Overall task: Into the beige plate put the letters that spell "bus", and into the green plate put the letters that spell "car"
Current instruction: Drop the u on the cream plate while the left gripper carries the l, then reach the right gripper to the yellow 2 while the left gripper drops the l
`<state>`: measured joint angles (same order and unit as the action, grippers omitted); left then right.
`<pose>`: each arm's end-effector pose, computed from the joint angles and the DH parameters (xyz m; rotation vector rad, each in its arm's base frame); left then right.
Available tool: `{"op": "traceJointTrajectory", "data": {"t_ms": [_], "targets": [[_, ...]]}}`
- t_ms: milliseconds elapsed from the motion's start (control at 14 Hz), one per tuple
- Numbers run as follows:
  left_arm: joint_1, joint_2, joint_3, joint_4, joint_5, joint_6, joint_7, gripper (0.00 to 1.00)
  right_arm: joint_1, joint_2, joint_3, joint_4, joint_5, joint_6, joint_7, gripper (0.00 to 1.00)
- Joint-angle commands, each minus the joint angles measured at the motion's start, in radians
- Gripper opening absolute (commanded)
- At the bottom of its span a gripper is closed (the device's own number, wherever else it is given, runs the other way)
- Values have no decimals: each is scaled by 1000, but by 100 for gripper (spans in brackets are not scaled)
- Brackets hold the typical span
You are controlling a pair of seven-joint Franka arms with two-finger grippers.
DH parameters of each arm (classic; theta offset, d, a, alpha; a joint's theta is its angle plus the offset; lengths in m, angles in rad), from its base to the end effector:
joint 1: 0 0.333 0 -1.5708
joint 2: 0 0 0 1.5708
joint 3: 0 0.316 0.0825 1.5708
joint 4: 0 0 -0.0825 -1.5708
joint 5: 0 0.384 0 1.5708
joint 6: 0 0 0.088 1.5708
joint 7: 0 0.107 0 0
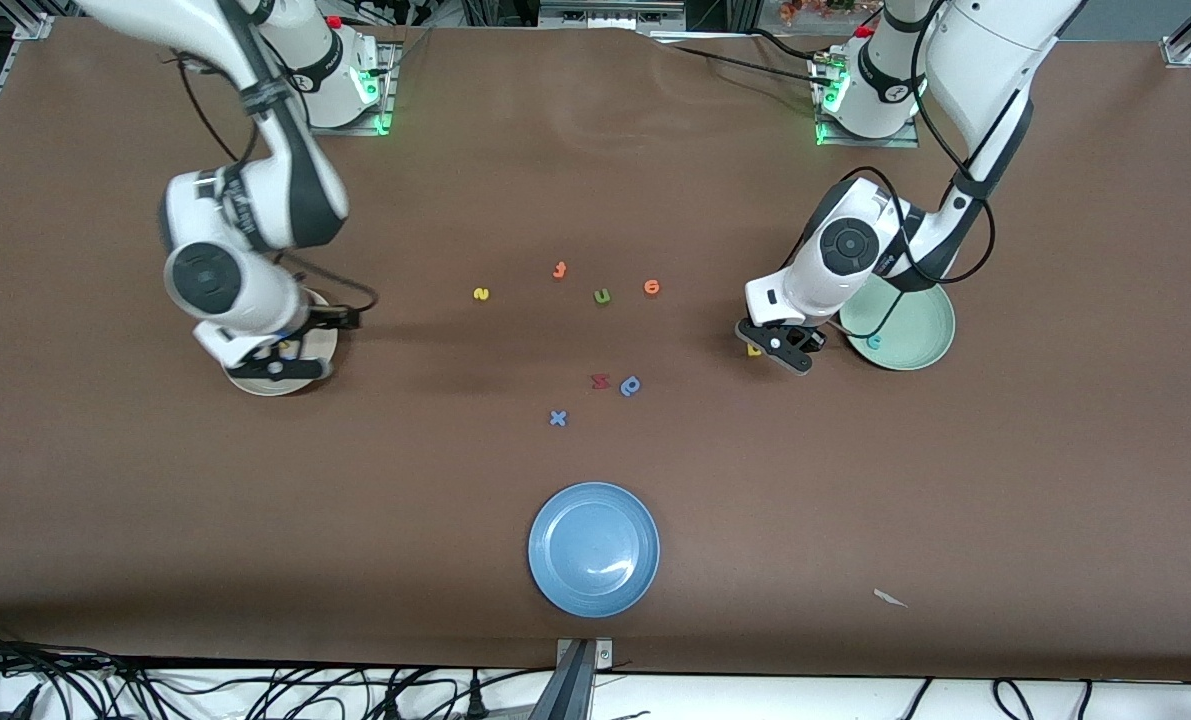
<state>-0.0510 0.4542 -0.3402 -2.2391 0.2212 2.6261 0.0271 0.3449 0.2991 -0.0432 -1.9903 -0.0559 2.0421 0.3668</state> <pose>0.4931 -0.2160 0.1723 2.9737 -0.8932 -0.0561 0.5493 0.1683 0.2949 2.9871 -0.0496 -0.3214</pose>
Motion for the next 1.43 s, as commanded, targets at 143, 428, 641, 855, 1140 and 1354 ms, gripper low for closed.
{"op": "traceJointTrajectory", "data": {"t_ms": [143, 428, 641, 855, 1140, 1354], "targets": [[-4, 6, 9, 13, 40, 0, -6, 31, -4, 11, 198, -21, 10, 27, 410, 98], [-3, -18, 13, 12, 41, -5, -3, 13, -4, 34, 266, -140, 10, 241, 523, 98], [-3, -28, 17, 12, 43, -11, -4, 0, -3, 70, 287, -202, 1, 392, 520, 98], [8, -63, 18, 10, 46, -15, 7, 0, 5, 107, 299, -232, -2, 484, 514, 95], [98, -161, 47, -2, 44, -89, 206, 0, 19, 141, 301, -235, -4, 517, 514, 91], [193, -212, 49, -59, 44, -110, 324, 0, 28, 152, 301, -234, -4, 529, 514, 77]]}}
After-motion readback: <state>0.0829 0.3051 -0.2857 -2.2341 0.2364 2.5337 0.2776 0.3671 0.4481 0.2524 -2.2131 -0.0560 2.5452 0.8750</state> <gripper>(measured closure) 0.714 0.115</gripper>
